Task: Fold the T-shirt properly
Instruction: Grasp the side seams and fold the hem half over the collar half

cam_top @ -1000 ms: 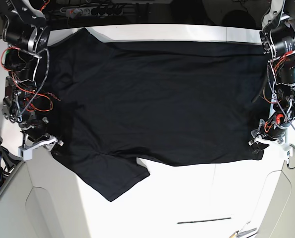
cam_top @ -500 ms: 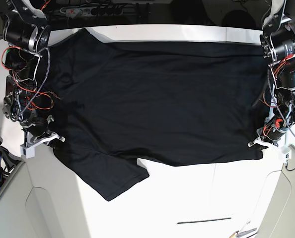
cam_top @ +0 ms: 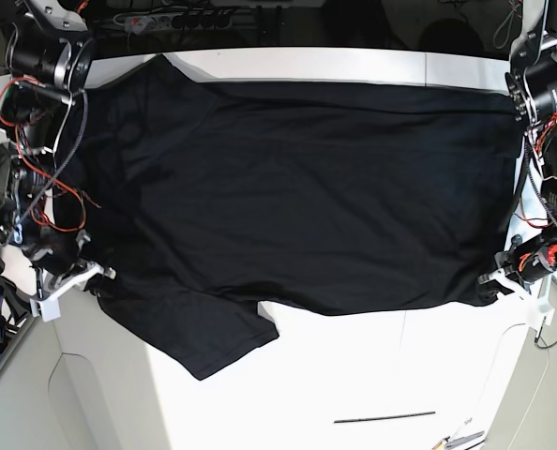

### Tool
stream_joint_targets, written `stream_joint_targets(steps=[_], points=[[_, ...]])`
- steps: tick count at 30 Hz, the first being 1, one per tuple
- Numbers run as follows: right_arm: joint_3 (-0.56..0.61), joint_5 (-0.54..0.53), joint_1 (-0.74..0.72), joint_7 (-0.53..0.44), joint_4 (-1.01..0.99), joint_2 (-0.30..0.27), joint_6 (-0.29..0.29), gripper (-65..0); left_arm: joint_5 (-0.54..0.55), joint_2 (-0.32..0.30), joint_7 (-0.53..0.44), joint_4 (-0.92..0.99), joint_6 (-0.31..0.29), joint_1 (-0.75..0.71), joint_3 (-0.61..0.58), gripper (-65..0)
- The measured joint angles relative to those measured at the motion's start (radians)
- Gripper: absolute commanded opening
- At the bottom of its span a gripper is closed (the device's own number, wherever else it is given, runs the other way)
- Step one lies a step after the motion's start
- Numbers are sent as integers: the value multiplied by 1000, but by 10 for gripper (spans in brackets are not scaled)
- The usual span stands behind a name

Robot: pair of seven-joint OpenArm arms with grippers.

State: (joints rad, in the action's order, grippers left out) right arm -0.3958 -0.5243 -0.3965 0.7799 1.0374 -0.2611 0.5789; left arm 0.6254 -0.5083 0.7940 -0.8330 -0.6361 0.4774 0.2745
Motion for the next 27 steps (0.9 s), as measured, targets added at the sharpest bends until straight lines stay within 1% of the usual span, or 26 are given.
stream_joint_targets(steps=[4,7,12,14,18,21,27], points=[[2,-56,82,50,106,-27,0,-650,24,-52,44,-109,-1,-74,0,-650],[3,-87,151,53,183,-66,0,-650,38,-89,71,-204,-1,-154,0,-650],[3,-142,237,53,273,-134,2,-650,70,-107,104,-368,-1,-251,-2,-650],[-4,-158,272,63,299,-155,2,-650,73,-112,131,-426,-3,-291,-3,-650],[-40,-165,336,87,336,-162,8,-650,71,-115,182,-502,0,-365,-1,-650],[-73,-191,380,89,340,-162,11,-650,81,-125,176,-541,23,-416,-1,-650],[-102,-190,465,90,341,-162,10,-650,80,-129,177,-597,21,-511,-2,-650]])
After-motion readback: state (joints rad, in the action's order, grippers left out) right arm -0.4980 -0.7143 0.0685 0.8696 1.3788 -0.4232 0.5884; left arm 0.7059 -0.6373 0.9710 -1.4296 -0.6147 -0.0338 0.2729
